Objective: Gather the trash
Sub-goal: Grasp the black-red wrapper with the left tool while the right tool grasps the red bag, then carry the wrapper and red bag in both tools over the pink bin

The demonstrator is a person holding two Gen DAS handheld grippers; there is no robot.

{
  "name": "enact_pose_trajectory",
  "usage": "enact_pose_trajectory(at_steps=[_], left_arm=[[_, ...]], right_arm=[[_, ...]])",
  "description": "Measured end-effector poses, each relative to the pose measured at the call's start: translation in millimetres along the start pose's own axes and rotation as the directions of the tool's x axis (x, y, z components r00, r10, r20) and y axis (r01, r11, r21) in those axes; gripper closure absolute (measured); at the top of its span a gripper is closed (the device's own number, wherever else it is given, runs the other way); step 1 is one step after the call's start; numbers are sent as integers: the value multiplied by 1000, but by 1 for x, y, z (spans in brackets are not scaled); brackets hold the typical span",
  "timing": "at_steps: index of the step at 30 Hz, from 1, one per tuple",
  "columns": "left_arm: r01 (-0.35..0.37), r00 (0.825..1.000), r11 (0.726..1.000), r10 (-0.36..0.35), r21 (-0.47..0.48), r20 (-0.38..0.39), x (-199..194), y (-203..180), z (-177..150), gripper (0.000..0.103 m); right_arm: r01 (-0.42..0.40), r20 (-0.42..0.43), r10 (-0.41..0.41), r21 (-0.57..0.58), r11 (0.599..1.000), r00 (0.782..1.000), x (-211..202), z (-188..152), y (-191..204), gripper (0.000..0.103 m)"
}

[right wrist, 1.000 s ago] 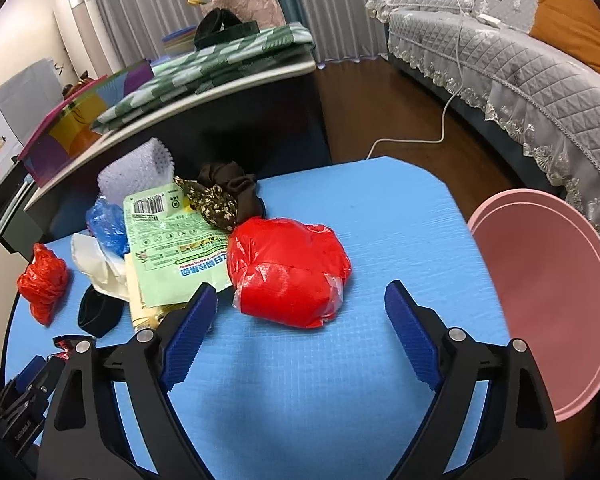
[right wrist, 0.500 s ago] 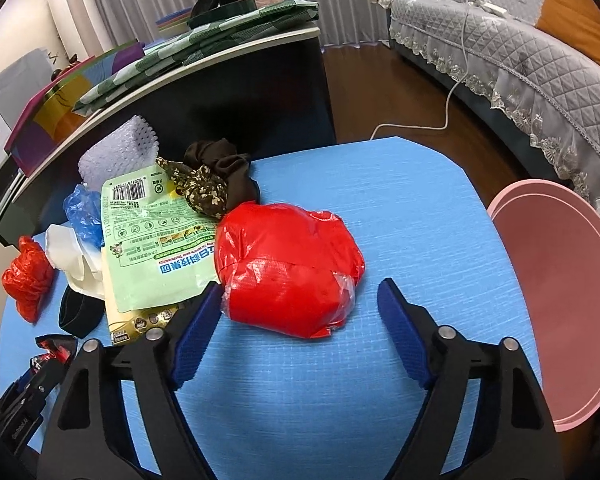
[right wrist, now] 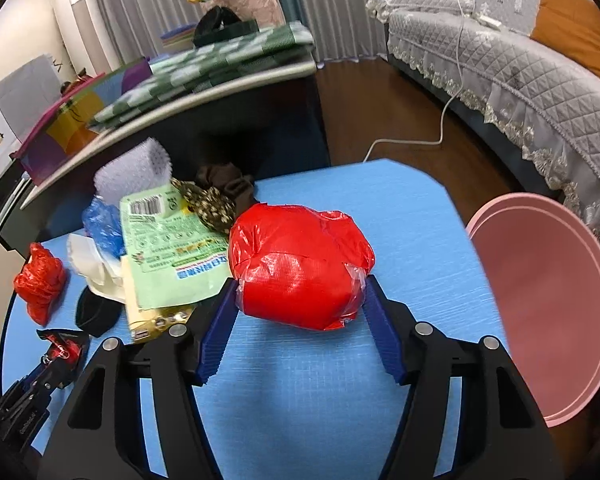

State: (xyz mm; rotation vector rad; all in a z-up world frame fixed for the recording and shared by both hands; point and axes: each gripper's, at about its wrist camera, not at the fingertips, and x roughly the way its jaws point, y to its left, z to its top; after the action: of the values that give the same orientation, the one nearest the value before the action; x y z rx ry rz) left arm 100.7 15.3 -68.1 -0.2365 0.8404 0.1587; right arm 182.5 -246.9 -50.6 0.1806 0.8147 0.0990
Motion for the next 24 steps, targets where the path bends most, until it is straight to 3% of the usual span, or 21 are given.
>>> enact_pose_trajectory(at_steps=[24], left_arm=[[87, 985, 991, -101, 106, 140, -69, -52, 1, 70]], right_arm=[[89, 192, -73, -76, 993, 979, -128, -4, -19, 41]])
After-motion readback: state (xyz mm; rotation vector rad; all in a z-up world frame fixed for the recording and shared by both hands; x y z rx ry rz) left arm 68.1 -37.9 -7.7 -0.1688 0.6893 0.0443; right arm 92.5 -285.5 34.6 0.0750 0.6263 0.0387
